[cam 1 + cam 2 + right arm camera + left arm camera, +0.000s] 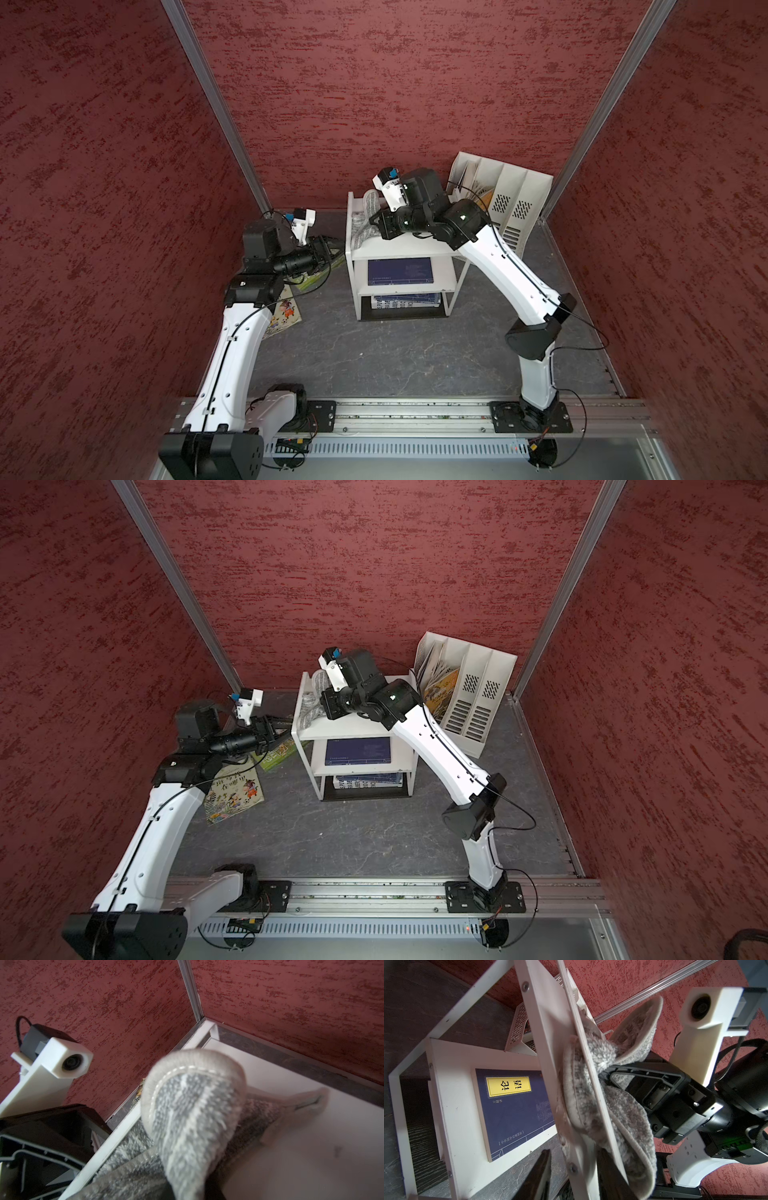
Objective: Wipe the bookshelf clean with a cloth
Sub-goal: Hold the shelf at the center of the board.
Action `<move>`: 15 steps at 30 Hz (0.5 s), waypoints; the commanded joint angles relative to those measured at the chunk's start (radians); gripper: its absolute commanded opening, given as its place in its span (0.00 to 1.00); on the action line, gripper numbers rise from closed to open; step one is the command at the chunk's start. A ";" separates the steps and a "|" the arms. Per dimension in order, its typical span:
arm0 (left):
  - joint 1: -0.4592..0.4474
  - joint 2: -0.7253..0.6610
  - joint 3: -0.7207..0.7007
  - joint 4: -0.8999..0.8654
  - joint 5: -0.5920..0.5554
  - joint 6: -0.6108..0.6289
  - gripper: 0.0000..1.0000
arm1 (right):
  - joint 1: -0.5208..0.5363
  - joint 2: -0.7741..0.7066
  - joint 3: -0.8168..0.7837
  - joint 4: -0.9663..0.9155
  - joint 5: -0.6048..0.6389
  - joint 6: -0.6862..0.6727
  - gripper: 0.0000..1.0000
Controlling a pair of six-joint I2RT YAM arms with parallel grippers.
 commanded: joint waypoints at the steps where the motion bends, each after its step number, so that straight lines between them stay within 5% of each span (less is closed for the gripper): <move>1: -0.009 0.002 0.001 0.041 0.019 0.016 0.42 | -0.019 0.077 0.043 -0.063 0.097 0.006 0.00; 15: -0.009 0.029 0.020 0.032 0.019 0.026 0.41 | -0.066 0.213 0.164 -0.021 0.107 0.049 0.00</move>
